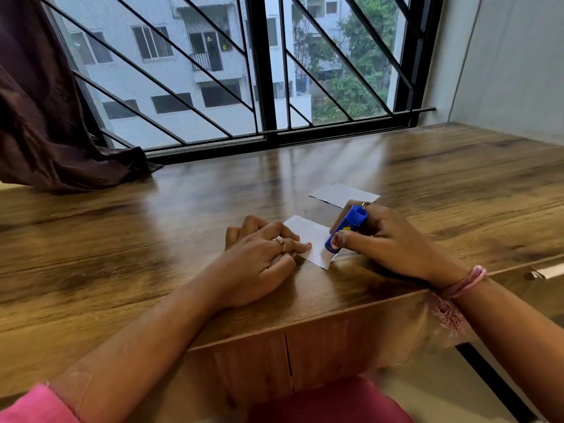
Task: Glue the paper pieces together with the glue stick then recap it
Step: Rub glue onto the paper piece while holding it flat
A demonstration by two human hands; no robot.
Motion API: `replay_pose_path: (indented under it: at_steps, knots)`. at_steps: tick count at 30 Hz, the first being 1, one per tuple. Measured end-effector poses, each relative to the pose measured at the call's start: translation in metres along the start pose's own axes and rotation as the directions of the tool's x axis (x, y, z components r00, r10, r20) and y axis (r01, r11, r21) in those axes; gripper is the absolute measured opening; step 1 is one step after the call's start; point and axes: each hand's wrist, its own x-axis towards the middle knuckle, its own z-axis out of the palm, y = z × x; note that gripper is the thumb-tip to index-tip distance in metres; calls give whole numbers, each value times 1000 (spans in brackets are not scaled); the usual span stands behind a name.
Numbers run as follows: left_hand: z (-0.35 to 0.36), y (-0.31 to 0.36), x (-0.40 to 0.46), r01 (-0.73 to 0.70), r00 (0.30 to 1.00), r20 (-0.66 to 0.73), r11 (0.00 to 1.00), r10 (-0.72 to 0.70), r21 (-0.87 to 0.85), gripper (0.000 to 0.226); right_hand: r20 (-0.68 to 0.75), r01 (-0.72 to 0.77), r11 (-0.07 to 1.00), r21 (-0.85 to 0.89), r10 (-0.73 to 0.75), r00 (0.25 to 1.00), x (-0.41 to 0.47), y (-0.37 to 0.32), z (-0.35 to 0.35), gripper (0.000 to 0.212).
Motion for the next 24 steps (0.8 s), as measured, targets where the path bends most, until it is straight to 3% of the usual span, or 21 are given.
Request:
replay_pose_path:
  at_steps: [14, 19, 24]
  knots:
    - [-1, -2, 1, -26, 1000, 10, 999, 26, -23, 48, 57, 35, 999, -11, -34, 998, 0, -2, 1, 12]
    - [-1, -1, 0, -7, 1000, 16, 1000, 7, 1, 57, 30, 17, 1000, 1, -17, 999, -1, -1, 1, 11]
    - [-1, -1, 1, -7, 1000, 25, 1000, 7, -4, 49, 49, 18, 1000, -3, -18, 999, -1, 2, 1, 4]
